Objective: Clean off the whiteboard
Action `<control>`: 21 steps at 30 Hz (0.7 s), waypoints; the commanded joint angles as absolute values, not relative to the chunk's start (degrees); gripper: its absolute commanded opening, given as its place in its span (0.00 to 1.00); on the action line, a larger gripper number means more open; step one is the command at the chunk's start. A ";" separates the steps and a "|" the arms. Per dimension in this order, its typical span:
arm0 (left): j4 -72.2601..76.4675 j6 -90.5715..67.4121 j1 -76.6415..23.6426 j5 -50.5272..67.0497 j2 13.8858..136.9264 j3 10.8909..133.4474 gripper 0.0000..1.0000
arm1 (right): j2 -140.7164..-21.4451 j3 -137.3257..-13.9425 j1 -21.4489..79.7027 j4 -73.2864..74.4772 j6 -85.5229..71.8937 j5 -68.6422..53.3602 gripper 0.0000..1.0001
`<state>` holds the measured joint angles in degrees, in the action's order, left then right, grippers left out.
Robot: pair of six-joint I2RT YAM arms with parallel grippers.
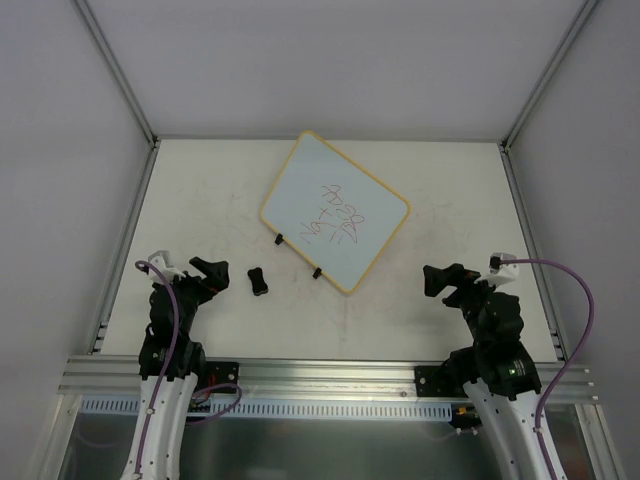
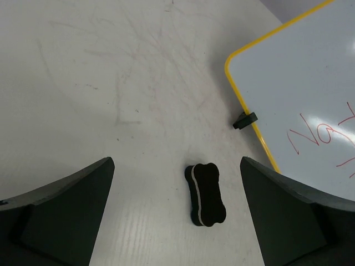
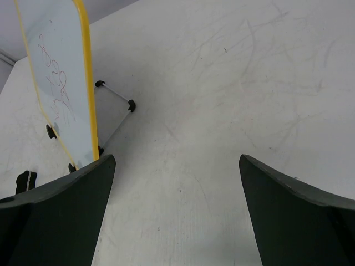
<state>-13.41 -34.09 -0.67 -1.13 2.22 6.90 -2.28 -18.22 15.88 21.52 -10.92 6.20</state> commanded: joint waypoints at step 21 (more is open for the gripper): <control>-13.36 -33.66 -0.35 -6.25 9.67 11.25 0.99 | -8.08 -8.35 15.82 -10.43 -16.16 -16.34 0.99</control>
<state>-13.45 -34.92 -0.67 -6.70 9.87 9.10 -5.80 -8.67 15.88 3.51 -13.50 -12.10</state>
